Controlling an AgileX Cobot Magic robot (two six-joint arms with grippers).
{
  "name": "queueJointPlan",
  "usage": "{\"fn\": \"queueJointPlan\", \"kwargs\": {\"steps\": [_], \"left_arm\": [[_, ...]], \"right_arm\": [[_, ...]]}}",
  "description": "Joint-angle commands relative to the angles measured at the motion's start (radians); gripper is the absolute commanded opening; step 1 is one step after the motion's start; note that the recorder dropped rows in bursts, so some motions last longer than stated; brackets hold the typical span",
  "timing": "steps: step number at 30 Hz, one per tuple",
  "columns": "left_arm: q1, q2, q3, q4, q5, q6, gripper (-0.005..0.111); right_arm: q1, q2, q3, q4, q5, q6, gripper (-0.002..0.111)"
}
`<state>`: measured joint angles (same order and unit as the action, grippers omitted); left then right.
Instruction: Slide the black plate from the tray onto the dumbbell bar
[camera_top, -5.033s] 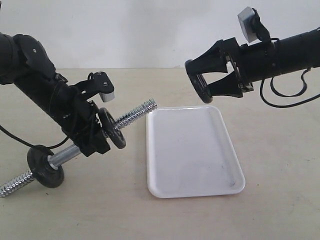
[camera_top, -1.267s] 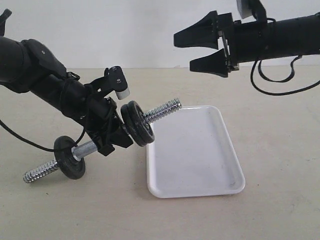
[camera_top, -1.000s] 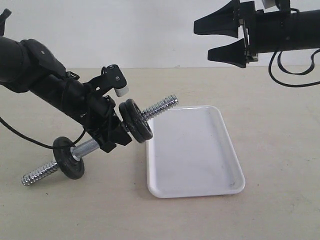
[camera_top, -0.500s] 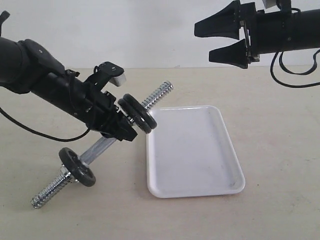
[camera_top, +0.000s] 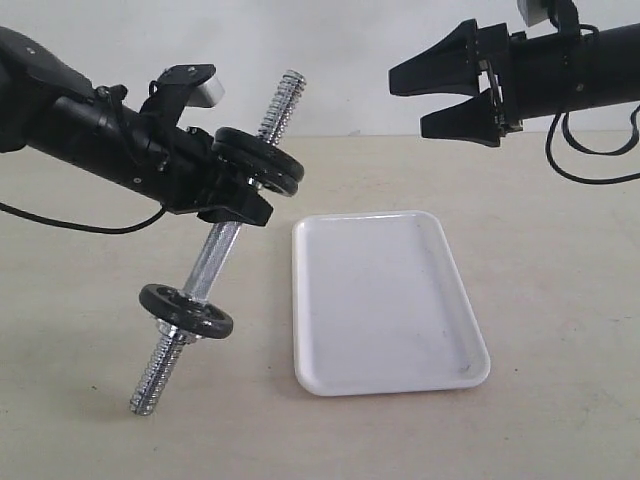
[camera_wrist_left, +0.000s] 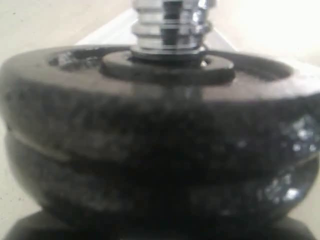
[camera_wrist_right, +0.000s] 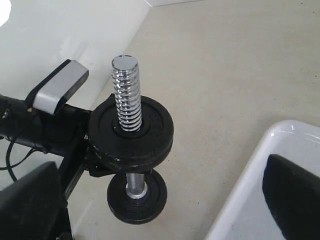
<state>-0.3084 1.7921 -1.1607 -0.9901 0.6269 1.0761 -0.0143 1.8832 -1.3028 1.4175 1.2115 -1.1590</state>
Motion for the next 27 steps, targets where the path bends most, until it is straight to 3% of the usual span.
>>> {"fn": "queueJointPlan", "kwargs": {"steps": [1, 16, 27], "left_arm": [[0.002, -0.07, -0.041, -0.126, -0.039, -0.076, 0.004], [0.002, -0.058, -0.037, -0.128, -0.108, -0.348, 0.004], [0.002, 0.019, -0.037, -0.128, -0.105, -0.38, 0.004]], "right_arm": [[-0.005, -0.015, -0.006, -0.011, 0.01, 0.009, 0.103], [-0.005, -0.017, -0.006, -0.062, 0.01, 0.02, 0.103], [-0.005, -0.017, -0.006, -0.062, 0.01, 0.02, 0.103]]}}
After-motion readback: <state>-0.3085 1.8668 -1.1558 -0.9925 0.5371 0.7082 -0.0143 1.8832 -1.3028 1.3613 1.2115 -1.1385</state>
